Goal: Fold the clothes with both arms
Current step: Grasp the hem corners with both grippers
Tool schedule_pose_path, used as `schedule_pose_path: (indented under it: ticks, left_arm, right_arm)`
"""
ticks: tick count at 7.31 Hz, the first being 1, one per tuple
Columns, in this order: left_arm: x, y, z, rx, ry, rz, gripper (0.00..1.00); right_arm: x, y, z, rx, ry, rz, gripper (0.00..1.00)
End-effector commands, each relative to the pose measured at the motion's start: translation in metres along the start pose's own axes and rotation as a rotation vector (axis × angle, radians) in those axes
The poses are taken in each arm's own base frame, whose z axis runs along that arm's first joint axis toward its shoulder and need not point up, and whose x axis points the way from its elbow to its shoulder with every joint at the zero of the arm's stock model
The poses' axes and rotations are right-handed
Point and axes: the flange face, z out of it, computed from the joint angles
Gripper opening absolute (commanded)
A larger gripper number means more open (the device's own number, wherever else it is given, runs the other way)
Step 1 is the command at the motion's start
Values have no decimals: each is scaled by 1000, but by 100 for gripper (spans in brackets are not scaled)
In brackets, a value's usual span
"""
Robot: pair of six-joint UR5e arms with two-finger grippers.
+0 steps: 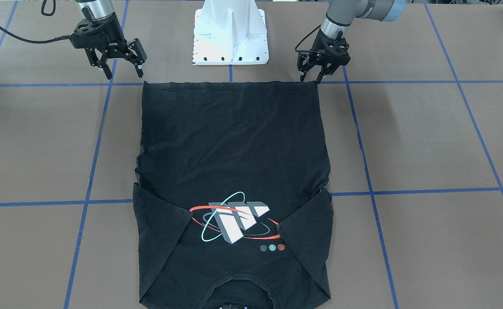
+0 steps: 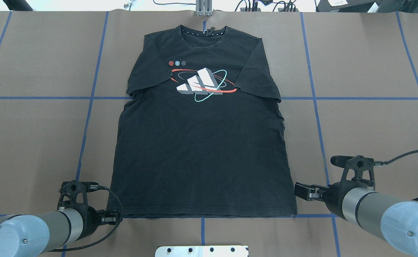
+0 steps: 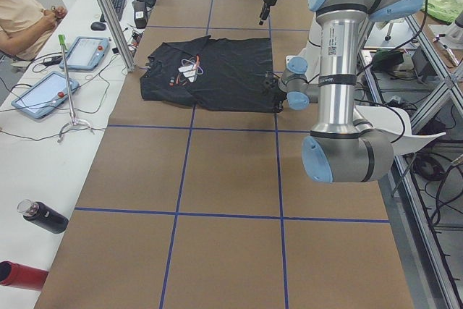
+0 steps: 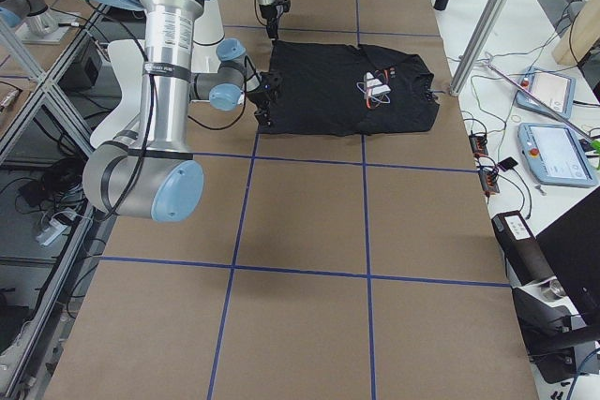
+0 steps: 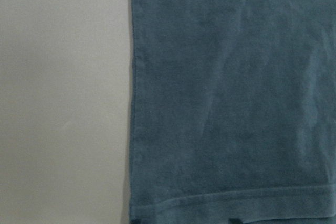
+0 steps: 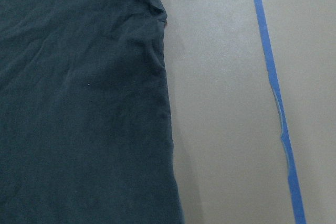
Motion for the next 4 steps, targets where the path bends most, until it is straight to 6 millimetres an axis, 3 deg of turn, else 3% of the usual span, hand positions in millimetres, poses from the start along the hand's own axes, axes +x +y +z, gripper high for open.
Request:
schedule_pose_path:
  ticks: [1,2,3,4]
  left_arm:
    - [-1,1,4,-3,-7,2,60]
    - [0,1,4,-3,-4,2,43]
    - [2,1,3,-2,0,0,10]
    - [0,0,1,-1,-1,-4,0]
  right_arm:
    - [0,0,0,-1,0,0,100]
    - [0,0,0,-1,0,0,100]
    - [0,0,0,-1,0,0,100]
    - [0,0,0,-1,0,0,100]
